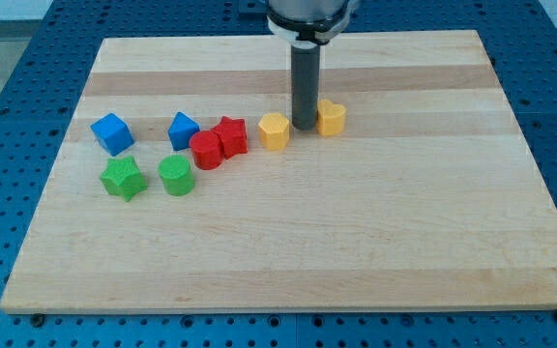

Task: Place the red star at the right side of the red circle

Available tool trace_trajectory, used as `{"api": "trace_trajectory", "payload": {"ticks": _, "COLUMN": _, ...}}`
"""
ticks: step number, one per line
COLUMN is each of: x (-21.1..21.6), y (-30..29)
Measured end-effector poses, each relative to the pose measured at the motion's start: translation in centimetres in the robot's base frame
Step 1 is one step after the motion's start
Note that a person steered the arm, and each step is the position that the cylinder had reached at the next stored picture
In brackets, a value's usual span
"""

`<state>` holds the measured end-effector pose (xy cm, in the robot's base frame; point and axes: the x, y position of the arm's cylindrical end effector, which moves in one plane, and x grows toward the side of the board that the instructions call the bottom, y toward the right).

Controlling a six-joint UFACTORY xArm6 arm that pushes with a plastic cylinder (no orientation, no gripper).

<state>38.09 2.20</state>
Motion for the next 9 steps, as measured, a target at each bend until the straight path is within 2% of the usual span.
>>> {"api": "trace_trajectory", "payload": {"ticks": 2, "x": 0.0, "y": 0.0}}
{"api": "trace_trajectory", "payload": {"ticks": 4, "x": -2.1, "y": -5.9}}
{"api": "trace_trajectory", "payload": {"ticks": 6, "x": -2.2, "y": -10.1}}
{"api": "trace_trajectory", "payload": {"ticks": 7, "x": -1.1, "y": -10.3}}
{"api": "trace_trajectory", "payload": {"ticks": 8, "x": 2.6, "y": -10.2}}
{"api": "trace_trajectory", "payload": {"ticks": 9, "x": 4.4, "y": -8.9}}
